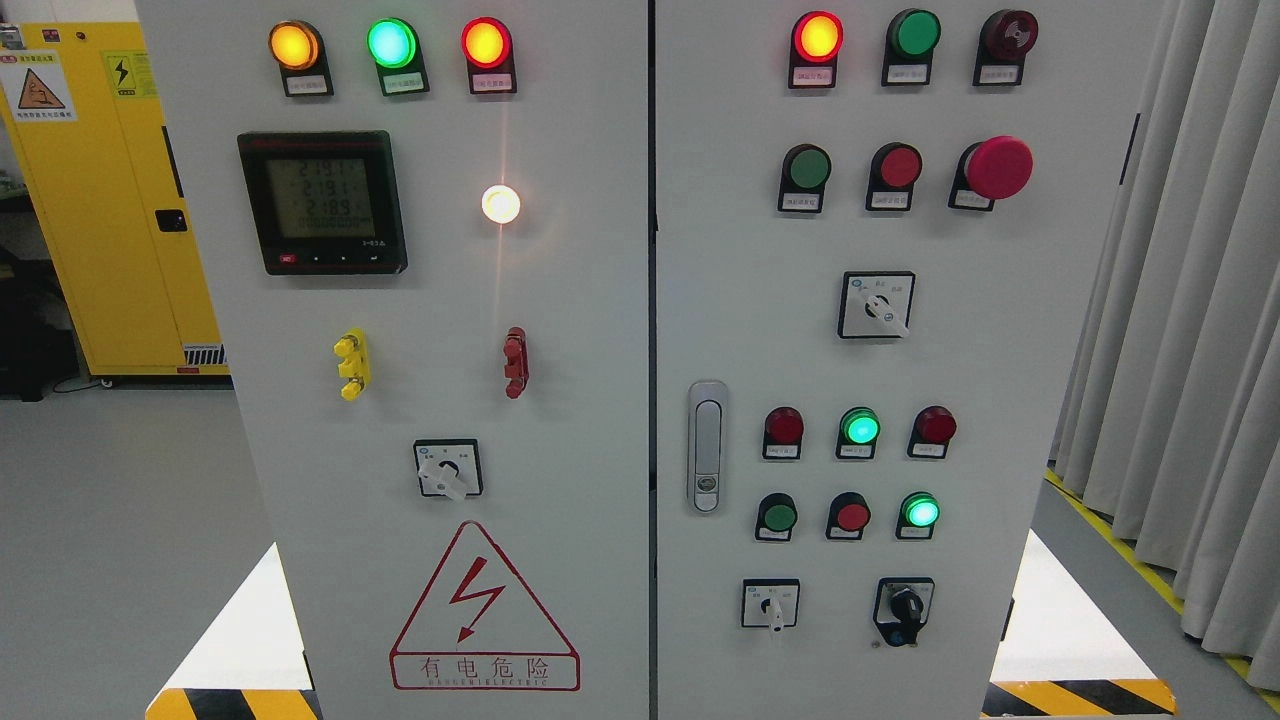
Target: Turn on light switch 1
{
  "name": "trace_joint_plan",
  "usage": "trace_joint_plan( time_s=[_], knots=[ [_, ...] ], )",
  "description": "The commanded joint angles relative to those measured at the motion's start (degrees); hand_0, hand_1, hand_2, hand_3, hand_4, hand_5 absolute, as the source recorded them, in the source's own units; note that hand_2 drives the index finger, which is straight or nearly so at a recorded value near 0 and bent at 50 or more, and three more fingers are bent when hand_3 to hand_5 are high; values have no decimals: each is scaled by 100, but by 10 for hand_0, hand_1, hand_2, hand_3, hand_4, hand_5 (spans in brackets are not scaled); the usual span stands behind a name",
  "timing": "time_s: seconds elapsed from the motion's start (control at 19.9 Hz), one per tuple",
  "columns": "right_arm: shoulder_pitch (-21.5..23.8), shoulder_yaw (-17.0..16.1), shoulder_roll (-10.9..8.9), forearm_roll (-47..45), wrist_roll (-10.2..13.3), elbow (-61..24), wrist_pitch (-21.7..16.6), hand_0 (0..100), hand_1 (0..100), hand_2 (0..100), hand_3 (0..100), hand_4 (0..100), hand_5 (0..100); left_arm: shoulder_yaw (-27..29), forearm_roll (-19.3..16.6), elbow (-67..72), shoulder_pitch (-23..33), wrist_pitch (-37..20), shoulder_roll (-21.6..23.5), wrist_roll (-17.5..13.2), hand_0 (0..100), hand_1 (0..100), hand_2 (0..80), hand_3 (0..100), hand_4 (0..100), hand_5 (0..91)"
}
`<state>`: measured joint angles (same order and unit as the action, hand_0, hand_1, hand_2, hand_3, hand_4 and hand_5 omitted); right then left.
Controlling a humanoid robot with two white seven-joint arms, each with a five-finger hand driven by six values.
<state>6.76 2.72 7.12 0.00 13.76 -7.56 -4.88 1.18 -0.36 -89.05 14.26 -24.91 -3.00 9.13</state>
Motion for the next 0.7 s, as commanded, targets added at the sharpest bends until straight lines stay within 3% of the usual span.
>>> trace_joint_plan(
  time_s=[0.0, 0.1, 0.15, 0.2, 0.3, 0.35, 0.4, 0.5, 0.55, 0.65],
  knots=[
    [1, 0, 0, -167, -4, 0, 4, 0, 500, 40, 0, 0, 0, 550, 432, 4161, 385, -1030, 221, -612, 98, 337, 621, 938, 888, 682],
    [1, 0, 0, -167, 4, 0, 4, 0, 500, 40, 0, 0, 0, 550, 440, 5182, 385, -1348, 221, -1034, 95, 337, 594, 916, 865, 646],
    [1, 0, 0, -167, 4, 0, 4, 0, 500, 40, 0, 0, 0, 542, 432, 5587, 385, -1393, 221, -1167, 73, 351, 503, 834, 788, 547],
    [1, 0, 0, -167, -4, 0, 4, 0, 500, 40, 0, 0, 0, 507, 432, 5931, 385, -1376, 212, -1229, 74, 355, 481, 806, 762, 509],
    [1, 0, 0, -167, 4, 0, 4, 0, 500, 40, 0, 0, 0, 463, 388, 6599, 359, -1254, 186, -1299, 120, 370, 275, 567, 545, 186],
    [1, 0, 0, -167, 4, 0, 4, 0, 500, 40, 0, 0, 0, 454, 362, 6906, 341, -1079, 169, -1361, 127, 373, 258, 555, 521, 136],
    [1, 0, 0, -167, 4, 0, 4, 0, 500, 40, 0, 0, 0, 454, 370, 7144, 306, -807, 151, -1448, 148, 389, 164, 433, 414, 11],
    [1, 0, 0, -167, -4, 0, 4, 0, 500, 40, 0, 0, 0, 454, 362, 7340, 245, 78, 142, -1703, 201, 394, 78, 315, 325, 0],
    [1, 0, 0, -167, -4, 0, 4, 0, 500, 40, 0, 0, 0, 454, 361, 7349, 244, 536, 151, -1843, 231, 391, 0, 185, 239, 0],
    [1, 0, 0, -167, 4, 0, 4, 0, 500, 40, 0, 0, 0, 454, 335, 7366, 244, 1005, 159, -2098, 262, 379, 0, 16, 103, 0]
  ],
)
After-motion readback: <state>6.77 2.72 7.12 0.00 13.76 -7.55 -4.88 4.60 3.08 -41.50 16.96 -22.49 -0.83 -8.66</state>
